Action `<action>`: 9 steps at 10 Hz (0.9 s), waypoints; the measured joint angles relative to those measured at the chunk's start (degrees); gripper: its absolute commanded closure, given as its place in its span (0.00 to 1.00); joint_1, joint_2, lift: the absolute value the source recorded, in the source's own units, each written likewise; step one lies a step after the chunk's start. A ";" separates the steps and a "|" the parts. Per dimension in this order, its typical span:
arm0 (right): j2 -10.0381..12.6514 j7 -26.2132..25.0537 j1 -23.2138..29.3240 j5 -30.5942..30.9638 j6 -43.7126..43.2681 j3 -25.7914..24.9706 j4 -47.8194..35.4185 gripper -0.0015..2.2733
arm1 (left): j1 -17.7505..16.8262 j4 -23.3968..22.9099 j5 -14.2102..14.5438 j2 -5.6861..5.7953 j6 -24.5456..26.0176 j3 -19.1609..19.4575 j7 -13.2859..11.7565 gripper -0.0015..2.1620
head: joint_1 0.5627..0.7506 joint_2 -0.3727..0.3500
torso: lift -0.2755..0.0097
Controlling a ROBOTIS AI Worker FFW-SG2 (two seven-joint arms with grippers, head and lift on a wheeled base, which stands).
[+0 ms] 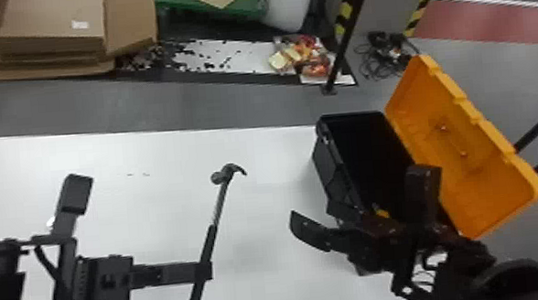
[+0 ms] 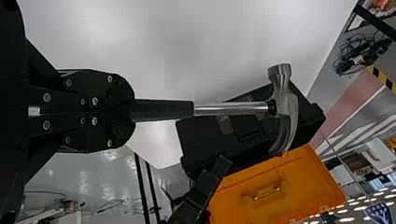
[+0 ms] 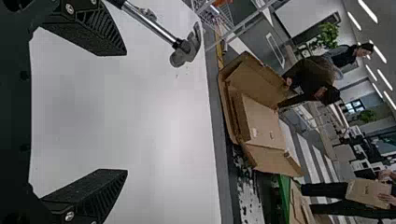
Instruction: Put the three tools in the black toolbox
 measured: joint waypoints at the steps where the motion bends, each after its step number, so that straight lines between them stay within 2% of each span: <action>1: -0.11 0.00 -0.47 0.00 1.13 -0.09 0.00 0.05 | -1.47 0.01 -0.58 0.00 -0.04 -0.12 -1.88 0.82 | 0.70 0.22 | 0.77; 2: -0.31 0.00 -0.85 0.07 2.38 -0.16 0.00 0.05 | -2.60 0.45 -0.66 -0.02 0.01 -0.10 -3.22 0.82 | 0.70 0.22 | 0.77; 4: -0.34 -0.31 -1.77 0.12 4.87 0.37 -0.01 0.05 | -3.97 2.36 -0.62 -0.16 -0.08 -1.67 -4.05 0.82 | 0.70 0.21 | 0.77; 9: 0.04 -0.95 -7.22 -0.83 10.03 3.38 0.58 0.05 | -4.93 2.61 -0.63 -0.56 0.22 -6.16 -2.37 0.82 | 0.70 0.21 | 0.77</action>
